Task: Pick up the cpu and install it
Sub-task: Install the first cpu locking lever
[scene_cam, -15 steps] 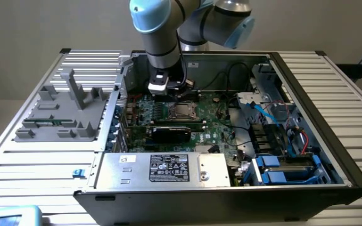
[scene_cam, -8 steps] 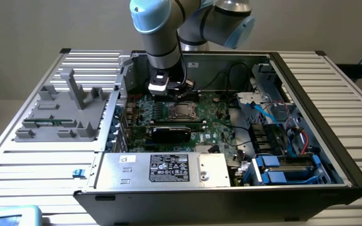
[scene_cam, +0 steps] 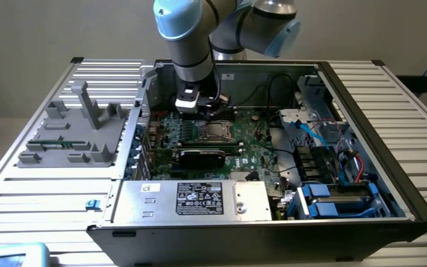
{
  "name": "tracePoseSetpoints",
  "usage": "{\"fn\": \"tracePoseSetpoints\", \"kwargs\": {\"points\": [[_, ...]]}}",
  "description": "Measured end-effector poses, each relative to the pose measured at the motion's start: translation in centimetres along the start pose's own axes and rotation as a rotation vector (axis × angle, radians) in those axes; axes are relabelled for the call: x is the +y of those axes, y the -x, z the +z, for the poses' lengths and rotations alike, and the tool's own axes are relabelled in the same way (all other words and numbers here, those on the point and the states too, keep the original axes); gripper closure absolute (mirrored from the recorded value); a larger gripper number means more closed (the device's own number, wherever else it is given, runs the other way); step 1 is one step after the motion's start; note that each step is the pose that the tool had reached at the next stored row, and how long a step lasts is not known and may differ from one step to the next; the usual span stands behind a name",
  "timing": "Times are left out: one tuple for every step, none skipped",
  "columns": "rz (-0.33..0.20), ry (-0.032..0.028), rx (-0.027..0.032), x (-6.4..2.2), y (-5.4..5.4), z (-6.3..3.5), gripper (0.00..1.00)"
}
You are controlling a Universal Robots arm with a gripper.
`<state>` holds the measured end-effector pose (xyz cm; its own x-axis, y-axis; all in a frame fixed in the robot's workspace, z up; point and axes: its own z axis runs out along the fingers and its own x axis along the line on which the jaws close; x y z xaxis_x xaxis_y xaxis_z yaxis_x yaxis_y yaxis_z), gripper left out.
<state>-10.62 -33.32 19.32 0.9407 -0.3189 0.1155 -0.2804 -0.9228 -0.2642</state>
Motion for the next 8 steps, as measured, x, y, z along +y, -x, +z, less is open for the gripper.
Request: {"fn": "tracePoseSetpoints", "kwargs": {"points": [[0.0, 0.0, -0.0001, 0.0, -0.02, 0.01, 0.89], [0.0, 0.0001, 0.0, -0.01, -0.05, 0.02, 0.89], [0.0, 0.0001, 0.0001, -0.03, -0.11, 0.03, 0.89], [0.0, -0.0001, 0.0001, -0.05, -0.18, 0.04, 0.89], [0.0, 0.0, 0.0001, -0.08, -0.26, 0.06, 0.89], [0.0, -0.0001, 0.0001, -0.1, -0.33, 0.08, 0.89], [0.0, -0.0002, 0.0001, -0.12, -0.4, 0.09, 0.89], [0.0, -0.0001, 0.0001, -0.14, -0.47, 0.1, 0.89]]}}
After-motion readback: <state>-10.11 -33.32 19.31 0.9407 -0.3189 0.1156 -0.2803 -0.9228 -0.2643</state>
